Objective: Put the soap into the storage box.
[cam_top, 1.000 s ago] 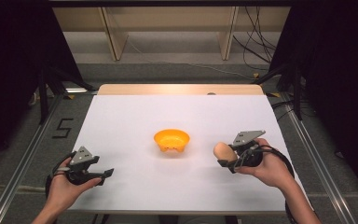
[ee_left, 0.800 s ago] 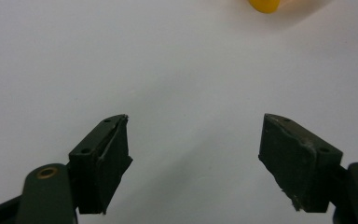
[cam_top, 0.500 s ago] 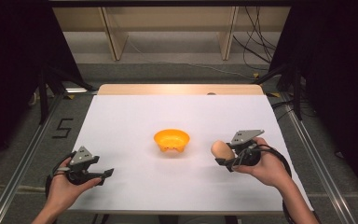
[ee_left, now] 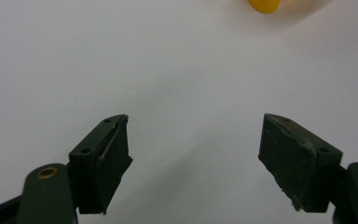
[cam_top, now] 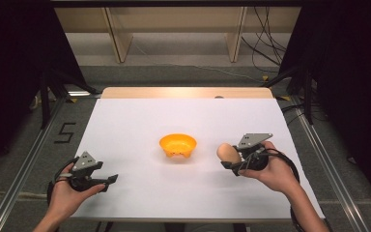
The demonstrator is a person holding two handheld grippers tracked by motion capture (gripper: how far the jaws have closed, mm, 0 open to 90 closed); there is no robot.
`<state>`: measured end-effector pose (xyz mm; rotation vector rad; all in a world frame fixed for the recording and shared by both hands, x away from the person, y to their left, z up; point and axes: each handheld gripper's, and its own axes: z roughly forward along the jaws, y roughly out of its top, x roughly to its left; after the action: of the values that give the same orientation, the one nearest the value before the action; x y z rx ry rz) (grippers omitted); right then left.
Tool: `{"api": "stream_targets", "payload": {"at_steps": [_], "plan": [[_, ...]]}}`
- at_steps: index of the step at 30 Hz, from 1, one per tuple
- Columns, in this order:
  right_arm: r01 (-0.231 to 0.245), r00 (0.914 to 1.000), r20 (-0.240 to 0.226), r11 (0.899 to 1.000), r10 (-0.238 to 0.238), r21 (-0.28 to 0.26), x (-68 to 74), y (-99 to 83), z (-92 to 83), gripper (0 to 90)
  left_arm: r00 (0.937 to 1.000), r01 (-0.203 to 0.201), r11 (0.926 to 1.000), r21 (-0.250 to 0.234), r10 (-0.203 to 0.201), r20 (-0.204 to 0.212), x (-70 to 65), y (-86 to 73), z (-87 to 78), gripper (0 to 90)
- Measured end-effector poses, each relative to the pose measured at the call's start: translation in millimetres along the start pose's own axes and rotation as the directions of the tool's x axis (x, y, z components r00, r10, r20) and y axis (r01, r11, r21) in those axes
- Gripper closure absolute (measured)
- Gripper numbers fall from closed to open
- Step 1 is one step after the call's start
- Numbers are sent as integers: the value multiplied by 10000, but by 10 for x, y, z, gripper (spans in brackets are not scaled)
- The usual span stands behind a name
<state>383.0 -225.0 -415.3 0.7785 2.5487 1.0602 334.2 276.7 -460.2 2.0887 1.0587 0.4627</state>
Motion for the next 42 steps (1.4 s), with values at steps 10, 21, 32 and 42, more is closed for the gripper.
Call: {"api": "stream_targets", "payload": {"at_steps": [10, 21, 32, 42], "plan": [[87, 9999, 73, 9994, -85, -328, -8, 30, 29, 334, 10000, 54, 10000, 70, -54, -45, 6, -1, -2, 236], [-118, 9999, -25, 9984, 116, -555, 3, 55, 36, 334, 9999, -78, 10000, -34, 78, -77, 12, 6, -20, 239], [156, 9998, 114, 9959, -146, -896, -6, 94, 38, 334, 10000, -20, 9999, -109, 19, -62, 8, 8, -20, 240], [70, 9999, 122, 9943, -57, -1063, 11, 131, 55, 334, 10000, -17, 9999, -121, 16, -66, 9, 8, -20, 239]]}}
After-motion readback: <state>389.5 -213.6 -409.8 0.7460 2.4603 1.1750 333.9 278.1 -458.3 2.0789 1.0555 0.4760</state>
